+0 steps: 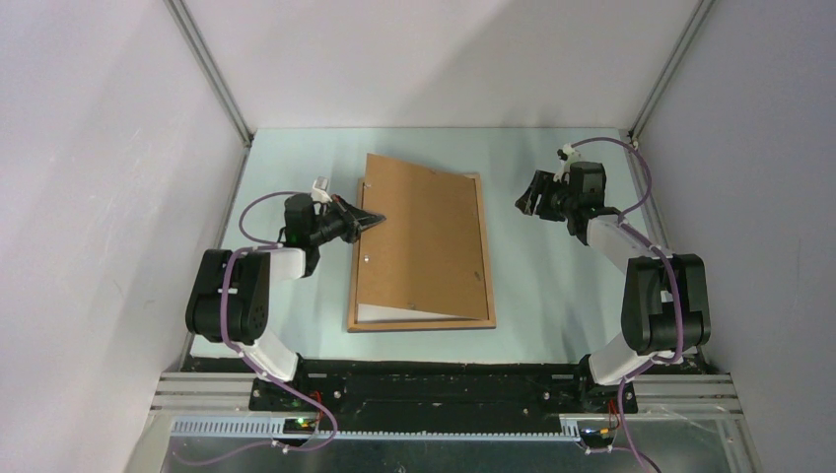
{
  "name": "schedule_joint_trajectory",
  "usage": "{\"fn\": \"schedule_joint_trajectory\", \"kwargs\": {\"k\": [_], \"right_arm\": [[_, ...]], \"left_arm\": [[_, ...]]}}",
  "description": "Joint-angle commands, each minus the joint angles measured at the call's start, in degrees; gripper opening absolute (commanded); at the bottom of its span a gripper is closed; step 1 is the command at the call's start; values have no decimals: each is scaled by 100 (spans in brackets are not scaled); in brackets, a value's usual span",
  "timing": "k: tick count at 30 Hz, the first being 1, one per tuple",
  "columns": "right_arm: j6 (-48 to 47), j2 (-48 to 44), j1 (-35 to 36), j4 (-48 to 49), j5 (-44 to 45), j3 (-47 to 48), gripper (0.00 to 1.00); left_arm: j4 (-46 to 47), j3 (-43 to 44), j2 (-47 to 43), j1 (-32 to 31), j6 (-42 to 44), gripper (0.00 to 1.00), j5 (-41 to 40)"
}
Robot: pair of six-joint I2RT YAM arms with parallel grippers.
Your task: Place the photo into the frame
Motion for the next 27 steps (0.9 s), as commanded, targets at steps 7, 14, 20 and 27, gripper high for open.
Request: {"fn": "schedule_joint_trajectory", "kwargs": {"k": [7,14,20,27], "right_arm": [[-10,-46,-21,161,-4,7,64],[-12,-36,-20,166,-3,10,64],[-15,-41,-19,161,2,10,64],[-17,-71,-7,246,14,-79,65]], "left_arm": [[440,135,-1,-93,-21,0,150],[440,159,33,-95,1,0,147],[440,188,84,-114,29,0,155],[440,207,113,-132,83,0,178]]}}
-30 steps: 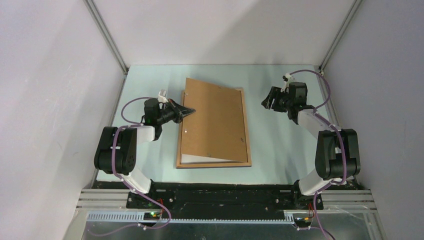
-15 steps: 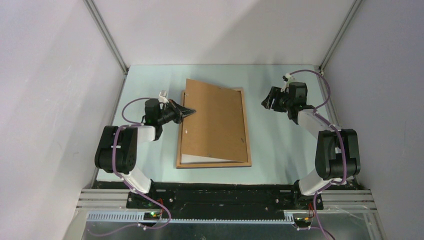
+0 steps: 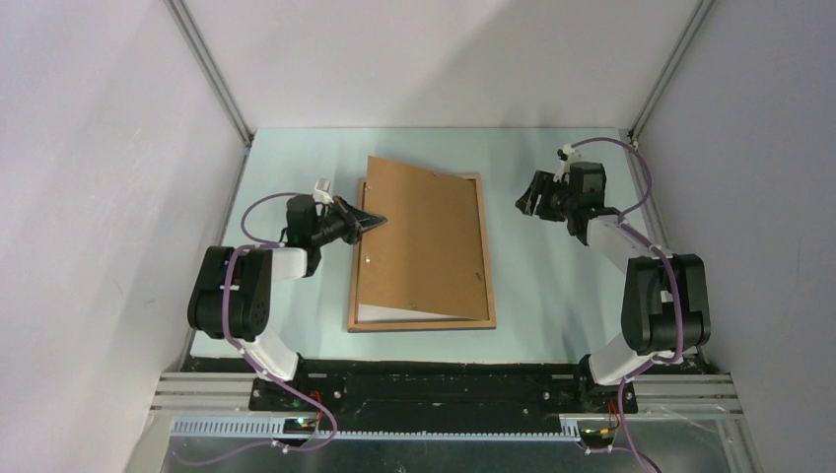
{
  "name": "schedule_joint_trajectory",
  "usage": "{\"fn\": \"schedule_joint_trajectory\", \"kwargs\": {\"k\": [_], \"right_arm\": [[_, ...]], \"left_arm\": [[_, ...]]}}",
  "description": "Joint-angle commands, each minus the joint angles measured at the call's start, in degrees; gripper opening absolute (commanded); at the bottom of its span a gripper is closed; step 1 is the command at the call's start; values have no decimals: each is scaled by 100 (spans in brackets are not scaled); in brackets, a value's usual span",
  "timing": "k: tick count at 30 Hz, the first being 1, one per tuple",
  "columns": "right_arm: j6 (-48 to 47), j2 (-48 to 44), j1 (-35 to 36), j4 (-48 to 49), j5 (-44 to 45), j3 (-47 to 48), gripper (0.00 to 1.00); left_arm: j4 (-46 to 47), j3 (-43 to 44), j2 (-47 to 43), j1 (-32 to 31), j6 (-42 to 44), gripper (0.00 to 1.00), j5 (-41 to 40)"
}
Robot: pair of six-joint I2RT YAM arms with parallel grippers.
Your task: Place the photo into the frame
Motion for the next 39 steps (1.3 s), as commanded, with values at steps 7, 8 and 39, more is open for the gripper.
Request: {"fn": "schedule_joint_trajectory", "kwargs": {"k": [7,8,39], "right_arm": [[-6,-100,-7,260,14,-97,65],[-7,-100,-6,259,14,-99,65],[2,-73,-6,248,-1,-96,65]], "left_arm": [[399,206,13,-110,119,0,198],[399,213,17,-113,122,0,199],[-1113,646,226,-107,1005,77,-84]]}}
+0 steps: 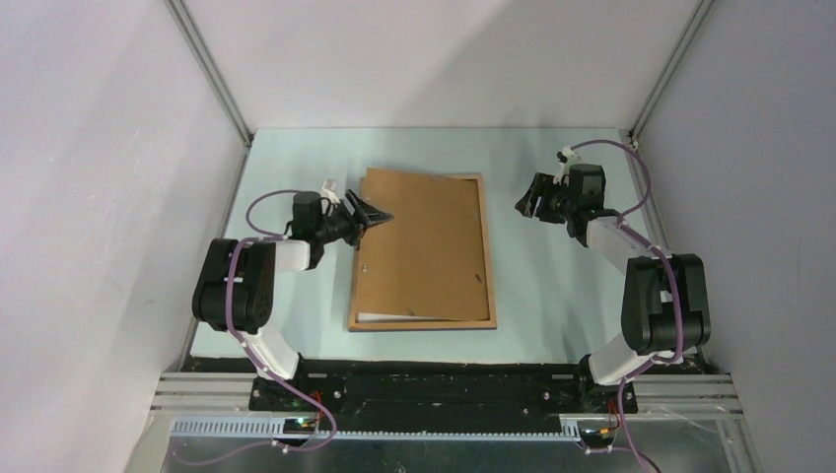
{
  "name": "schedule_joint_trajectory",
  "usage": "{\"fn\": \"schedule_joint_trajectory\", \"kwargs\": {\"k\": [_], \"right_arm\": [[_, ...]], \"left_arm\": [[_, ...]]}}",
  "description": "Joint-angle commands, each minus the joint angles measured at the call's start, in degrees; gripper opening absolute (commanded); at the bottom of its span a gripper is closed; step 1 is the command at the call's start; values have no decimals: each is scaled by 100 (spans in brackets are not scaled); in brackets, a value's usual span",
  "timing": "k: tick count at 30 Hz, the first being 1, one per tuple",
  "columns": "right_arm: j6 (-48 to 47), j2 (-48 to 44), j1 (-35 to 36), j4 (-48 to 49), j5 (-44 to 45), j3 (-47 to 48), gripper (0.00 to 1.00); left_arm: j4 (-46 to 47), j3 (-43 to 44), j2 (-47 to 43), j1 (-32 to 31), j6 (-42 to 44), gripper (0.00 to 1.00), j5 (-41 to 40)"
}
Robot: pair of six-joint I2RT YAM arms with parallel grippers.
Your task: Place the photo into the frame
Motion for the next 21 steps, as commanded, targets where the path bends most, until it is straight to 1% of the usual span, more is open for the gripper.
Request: {"fn": "schedule_joint_trajectory", "kwargs": {"k": [1,5,11,14,21], "right_arm": [[8,-75,-6,203,-2,-6,65],[15,-77,-11,191,-12,-7,65],[35,-66,-14,202,-30,-4,65],[44,-58,-15,208,-30,0,65],[55,-44,-27,204,-30,1,65]], "left_arm": [[-396,313,-53,-51,441,80,-111],[-782,418,-47,-53,629,90,-236],[-1305,551,-107,-50,927,97,-476],[-1510,607,-142,-51,1071,100,-565],[-1956,824,-111,-48,1340,100,-678]]}}
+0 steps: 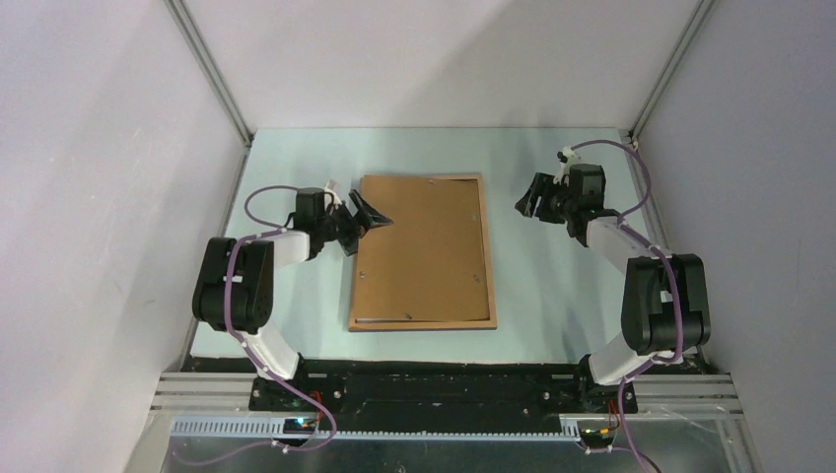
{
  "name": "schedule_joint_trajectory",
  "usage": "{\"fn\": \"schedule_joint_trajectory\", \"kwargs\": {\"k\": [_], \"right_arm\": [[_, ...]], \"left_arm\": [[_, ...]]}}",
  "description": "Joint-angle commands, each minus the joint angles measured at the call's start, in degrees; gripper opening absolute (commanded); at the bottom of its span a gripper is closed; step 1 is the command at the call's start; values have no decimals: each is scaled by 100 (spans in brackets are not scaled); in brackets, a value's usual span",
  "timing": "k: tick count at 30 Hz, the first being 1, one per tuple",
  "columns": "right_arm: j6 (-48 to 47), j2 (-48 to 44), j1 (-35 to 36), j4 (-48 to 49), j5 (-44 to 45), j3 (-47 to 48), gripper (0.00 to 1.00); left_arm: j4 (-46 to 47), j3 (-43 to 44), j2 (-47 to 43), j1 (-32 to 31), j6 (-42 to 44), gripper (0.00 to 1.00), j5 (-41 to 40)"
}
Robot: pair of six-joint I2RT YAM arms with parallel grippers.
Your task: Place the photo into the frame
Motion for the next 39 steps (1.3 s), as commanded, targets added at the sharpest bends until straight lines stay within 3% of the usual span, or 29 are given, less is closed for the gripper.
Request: {"fn": "schedule_joint_trajectory", "kwargs": {"k": [1,39], "right_arm": [[14,-46,-24,202,-32,-3,65],[19,-11,-37,191,-32,0,65]], "left_arm": [[-285,317,-102,-34,388,100,-129],[-2202,1195,-259,-474,1694,100,-1250]]}}
